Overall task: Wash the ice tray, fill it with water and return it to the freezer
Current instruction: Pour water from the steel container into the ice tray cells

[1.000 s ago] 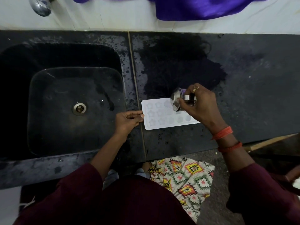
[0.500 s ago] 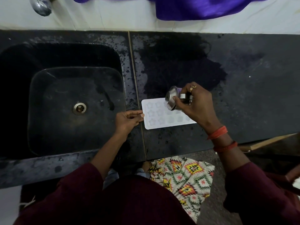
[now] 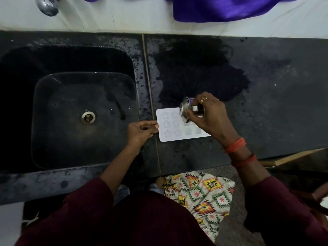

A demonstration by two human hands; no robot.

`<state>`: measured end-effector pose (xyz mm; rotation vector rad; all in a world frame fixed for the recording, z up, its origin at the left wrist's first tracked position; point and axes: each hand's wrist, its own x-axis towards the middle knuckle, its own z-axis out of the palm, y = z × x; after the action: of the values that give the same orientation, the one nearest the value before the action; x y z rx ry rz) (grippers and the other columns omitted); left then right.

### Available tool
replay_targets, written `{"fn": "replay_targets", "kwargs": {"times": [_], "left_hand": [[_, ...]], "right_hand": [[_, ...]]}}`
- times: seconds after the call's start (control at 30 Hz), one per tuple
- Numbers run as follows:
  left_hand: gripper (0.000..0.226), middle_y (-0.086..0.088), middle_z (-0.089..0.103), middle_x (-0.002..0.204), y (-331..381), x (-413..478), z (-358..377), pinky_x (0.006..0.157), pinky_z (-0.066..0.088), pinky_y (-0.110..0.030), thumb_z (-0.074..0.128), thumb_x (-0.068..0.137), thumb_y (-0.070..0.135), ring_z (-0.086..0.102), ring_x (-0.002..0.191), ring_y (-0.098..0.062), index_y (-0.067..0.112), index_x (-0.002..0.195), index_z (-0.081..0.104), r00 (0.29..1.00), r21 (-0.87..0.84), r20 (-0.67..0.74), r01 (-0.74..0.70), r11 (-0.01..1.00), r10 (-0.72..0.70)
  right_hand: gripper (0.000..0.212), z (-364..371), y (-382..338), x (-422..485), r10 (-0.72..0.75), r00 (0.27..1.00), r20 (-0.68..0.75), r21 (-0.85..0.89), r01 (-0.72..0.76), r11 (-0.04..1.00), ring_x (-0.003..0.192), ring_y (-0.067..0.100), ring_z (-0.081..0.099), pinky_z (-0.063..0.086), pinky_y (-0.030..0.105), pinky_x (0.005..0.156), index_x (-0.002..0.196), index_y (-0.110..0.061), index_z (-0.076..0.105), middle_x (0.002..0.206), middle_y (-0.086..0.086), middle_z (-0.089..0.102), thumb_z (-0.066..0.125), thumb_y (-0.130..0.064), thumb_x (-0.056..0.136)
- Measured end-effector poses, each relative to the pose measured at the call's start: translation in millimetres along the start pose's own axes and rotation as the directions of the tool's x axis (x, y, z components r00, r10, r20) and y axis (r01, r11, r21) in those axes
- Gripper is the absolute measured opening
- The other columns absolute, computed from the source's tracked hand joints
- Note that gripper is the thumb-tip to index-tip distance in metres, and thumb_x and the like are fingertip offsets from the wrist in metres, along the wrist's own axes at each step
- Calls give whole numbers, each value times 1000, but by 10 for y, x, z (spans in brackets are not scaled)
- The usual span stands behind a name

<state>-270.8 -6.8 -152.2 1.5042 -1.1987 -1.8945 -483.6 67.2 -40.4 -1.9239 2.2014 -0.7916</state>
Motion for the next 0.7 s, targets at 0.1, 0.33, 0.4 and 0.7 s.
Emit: {"fn": "replay_targets", "kwargs": {"times": [0.1,0.33,0.4,0.7], "left_hand": [[22,-10,78,92,-6,8,-3,58,51,-14,81,82,13,76,78,-10,6,102,77,1000,3,2,1,1000,-1],[21,-8,78,91,-2,2,-10,60,51,-15,83,81,16,76,83,-14,8,99,78,1000,-3,8,2,1000,-2],[21,-8,78,91,2,4,-8,60,51,-15,83,81,16,76,83,-15,9,99,78,1000,-5,8,3,1000,-3],[20,-8,78,91,20,-9,-8,59,51,-14,82,81,14,76,80,-12,7,100,78,1000,7,3,6,1000,-6]], "right_hand": [[23,-1,-8,16,-4,1000,2,-9,4,1000,68,21,54,48,37,63,79,-9,58,79,4,56,75,-25,82],[24,0,-50,48,-19,1000,25,-28,20,999,68,21,54,42,32,65,79,-9,59,78,4,56,69,-31,83],[25,-2,-56,55,-25,999,24,-30,25,999,68,21,53,40,29,65,78,-9,59,78,3,56,67,-32,84],[22,-2,-39,67,-48,999,21,-63,49,997,69,24,54,34,23,70,77,-8,58,77,5,56,74,-23,82]]}}
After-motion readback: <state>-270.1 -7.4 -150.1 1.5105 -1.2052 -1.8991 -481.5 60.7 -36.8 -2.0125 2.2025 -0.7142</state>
